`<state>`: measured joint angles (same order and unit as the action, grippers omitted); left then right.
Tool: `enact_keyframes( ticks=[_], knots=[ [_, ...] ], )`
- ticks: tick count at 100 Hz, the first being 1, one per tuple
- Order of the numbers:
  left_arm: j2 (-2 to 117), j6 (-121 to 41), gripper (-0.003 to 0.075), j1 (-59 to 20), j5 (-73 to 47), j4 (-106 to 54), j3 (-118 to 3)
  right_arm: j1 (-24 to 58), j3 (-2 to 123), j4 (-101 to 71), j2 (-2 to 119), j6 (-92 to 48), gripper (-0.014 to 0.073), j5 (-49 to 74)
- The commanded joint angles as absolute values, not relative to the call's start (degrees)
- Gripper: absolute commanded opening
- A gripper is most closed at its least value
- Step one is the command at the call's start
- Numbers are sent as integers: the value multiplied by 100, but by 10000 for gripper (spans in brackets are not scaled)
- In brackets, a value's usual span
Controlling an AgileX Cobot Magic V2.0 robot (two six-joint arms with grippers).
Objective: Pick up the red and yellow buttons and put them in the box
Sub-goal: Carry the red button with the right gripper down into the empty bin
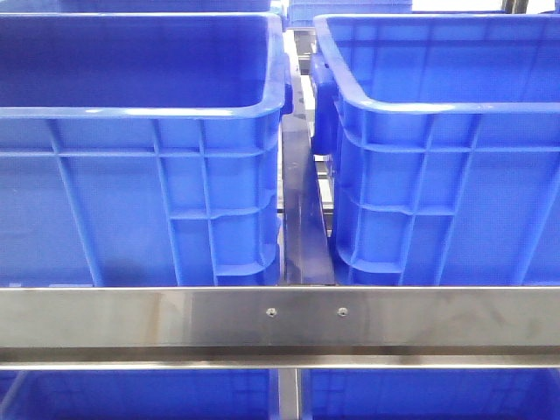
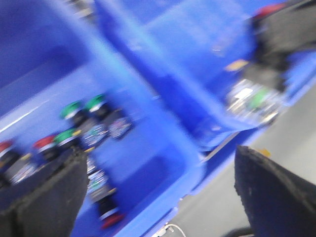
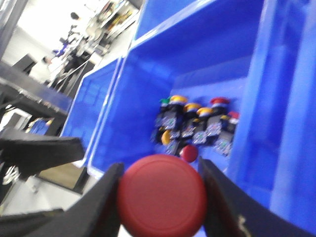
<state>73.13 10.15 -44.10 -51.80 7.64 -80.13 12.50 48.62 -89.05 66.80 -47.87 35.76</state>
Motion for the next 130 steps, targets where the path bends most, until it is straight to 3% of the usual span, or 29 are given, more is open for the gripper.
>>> enact_keyframes(
  ticks=[1, 46, 70, 80, 104, 117, 130],
  knots=[
    [6852, 1151, 568, -4147, -4820, 818, -7875, 1214, 5076, -9248, 6567, -4912, 194, 3552],
    [4363, 1442, 568, -1664, -3938, 818, -5313, 1214, 5076, -9247, 6567, -5052, 194, 3552],
    [3314, 1432, 552, -1298, -3795, 845, -4628, 1214, 5076, -9247, 6567, -5064, 194, 3468],
    [3106, 1432, 449, -1298, -3795, 871, -4561, 1214, 5076, -9247, 6567, -5160, 194, 3355],
    [3033, 1432, -20, -1298, -3794, 912, -4561, 1214, 5225, -9235, 6567, -5693, 194, 2858],
    [3033, 1432, -19, -1298, -3794, 912, -4561, 1214, 5394, -9212, 6567, -6446, 194, 2172],
    [3033, 1432, -19, -1298, -3804, 912, -4561, 1214, 5400, -9212, 6588, -7321, 194, 718]
  ],
)
